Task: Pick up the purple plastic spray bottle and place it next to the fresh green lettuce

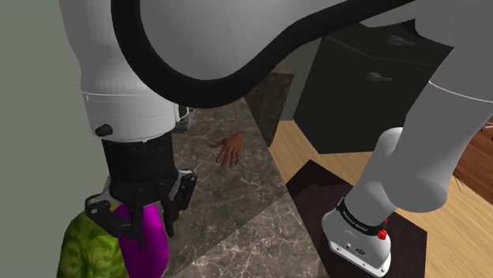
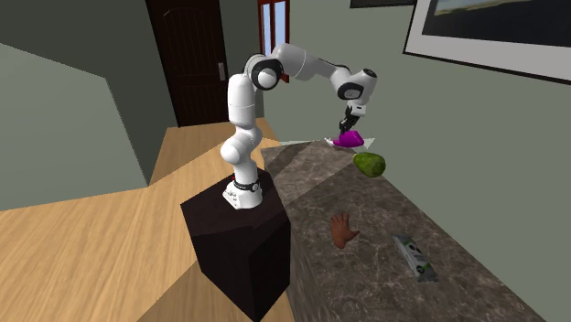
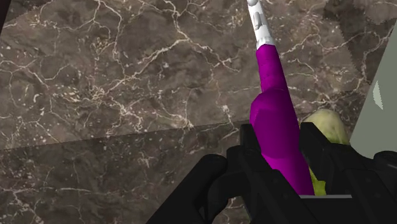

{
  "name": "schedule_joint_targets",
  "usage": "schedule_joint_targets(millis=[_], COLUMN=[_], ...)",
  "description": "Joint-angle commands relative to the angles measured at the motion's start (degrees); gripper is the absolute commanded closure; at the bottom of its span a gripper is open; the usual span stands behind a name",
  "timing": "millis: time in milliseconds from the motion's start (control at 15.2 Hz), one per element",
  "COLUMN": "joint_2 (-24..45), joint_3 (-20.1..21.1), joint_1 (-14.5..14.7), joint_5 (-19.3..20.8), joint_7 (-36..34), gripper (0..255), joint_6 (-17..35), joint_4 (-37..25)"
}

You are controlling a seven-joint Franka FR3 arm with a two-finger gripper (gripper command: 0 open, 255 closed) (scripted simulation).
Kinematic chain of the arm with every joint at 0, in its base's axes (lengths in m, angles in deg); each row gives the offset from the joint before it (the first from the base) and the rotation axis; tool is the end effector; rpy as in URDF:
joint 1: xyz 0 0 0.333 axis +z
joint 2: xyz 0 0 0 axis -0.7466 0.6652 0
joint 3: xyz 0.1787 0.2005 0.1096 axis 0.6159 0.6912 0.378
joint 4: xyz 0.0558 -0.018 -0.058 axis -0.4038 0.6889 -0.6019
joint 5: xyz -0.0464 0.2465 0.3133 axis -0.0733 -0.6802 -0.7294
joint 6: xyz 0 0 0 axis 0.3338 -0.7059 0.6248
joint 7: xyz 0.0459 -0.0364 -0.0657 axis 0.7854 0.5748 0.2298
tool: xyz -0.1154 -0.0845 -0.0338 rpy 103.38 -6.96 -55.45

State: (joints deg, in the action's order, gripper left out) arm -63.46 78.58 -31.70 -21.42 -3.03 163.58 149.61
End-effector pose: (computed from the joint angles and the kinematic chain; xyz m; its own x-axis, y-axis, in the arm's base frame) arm 0.3076 0.4811 0.3776 0.9308 -0.1928 -0.3106 -0.2280 -0.9703 -0.0808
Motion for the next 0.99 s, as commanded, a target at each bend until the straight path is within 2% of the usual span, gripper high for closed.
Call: schedule_joint_targets(millis=[0, 924], joint_2=[0.5, 5.9], joint_3=[0.0, -0.1], joint_1=[0.1, 1.2], joint_5=[0.2, 2.3], joint_7=[0.2, 0.8], gripper=[255, 255], joint_6=[1.4, 11.6], joint_4=[0.9, 6.6])
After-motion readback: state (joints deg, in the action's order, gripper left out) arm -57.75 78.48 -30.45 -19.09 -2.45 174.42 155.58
